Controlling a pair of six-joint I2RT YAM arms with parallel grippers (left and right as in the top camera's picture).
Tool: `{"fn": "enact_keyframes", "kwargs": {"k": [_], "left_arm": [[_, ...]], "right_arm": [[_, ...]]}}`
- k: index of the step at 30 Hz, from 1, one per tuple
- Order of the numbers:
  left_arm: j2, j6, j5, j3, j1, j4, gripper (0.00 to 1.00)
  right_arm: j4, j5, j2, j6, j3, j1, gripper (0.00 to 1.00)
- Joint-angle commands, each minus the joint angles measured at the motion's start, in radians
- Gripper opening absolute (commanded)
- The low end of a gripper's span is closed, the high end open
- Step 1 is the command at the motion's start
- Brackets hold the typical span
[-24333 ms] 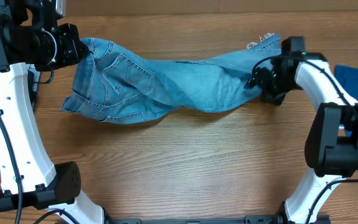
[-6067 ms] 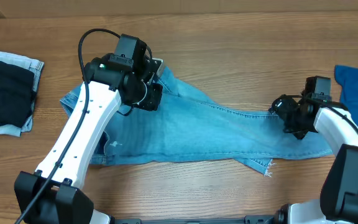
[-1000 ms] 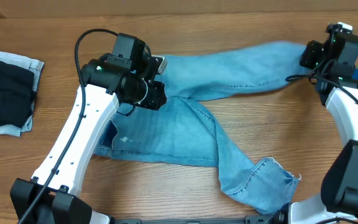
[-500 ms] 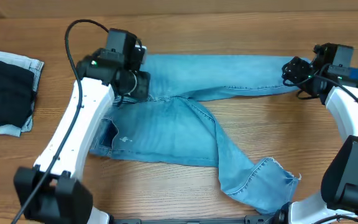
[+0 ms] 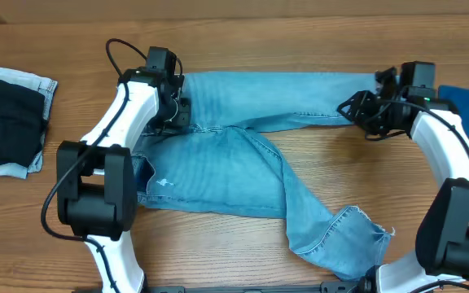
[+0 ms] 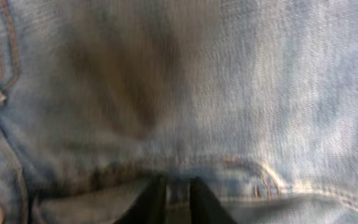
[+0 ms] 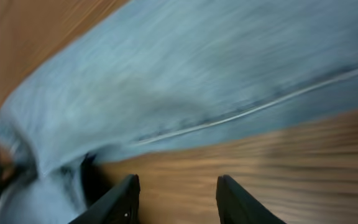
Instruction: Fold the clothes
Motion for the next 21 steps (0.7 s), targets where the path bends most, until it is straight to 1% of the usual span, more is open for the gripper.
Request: {"fn": "enact_keyframes", "kwargs": {"k": [1, 6, 9, 12, 14, 16, 17, 19, 21], "left_arm": [[0.09, 0.002, 0.008, 0.014, 0.023, 0.095, 0.13], [0.196, 0.0, -0.013, 0.015, 0.043, 0.201, 0.07], [0.241, -0.058, -0.078, 0.015, 0.079, 0.285, 0.05], [0.282, -0.122, -0.073, 0.021, 0.164, 0.395, 0.04], [0.294, -0.156, -0.069, 0.033, 0.24, 0.467, 0.04], [0.294, -0.161, -0.059, 0.061, 0.312, 0.497, 0.04], [0.294, -0.159, -0.03, 0.093, 0.357, 0.494, 0.04], [0.294, -0.154, 0.014, 0.131, 0.402, 0.478, 0.04], [0.294, -0.135, 0.07, 0.155, 0.424, 0.457, 0.04]], "right_arm": [[-0.029, -0.135, -0.014, -0.089, 0.017, 0.047, 0.44], [-0.049, -0.137, -0.063, -0.136, 0.017, 0.091, 0.44], [-0.044, -0.137, -0.098, -0.137, 0.017, 0.093, 0.44], [-0.044, -0.127, -0.119, -0.136, 0.017, 0.093, 0.43], [-0.046, -0.069, -0.119, -0.127, 0.017, 0.093, 0.42], [-0.051, 0.059, -0.119, -0.056, 0.017, 0.093, 0.4], [-0.05, 0.182, -0.119, 0.006, 0.016, 0.093, 0.43], [-0.04, 0.307, -0.119, 0.075, 0.016, 0.093, 0.48], [-0.014, 0.375, -0.116, 0.102, 0.015, 0.093, 0.52]]}}
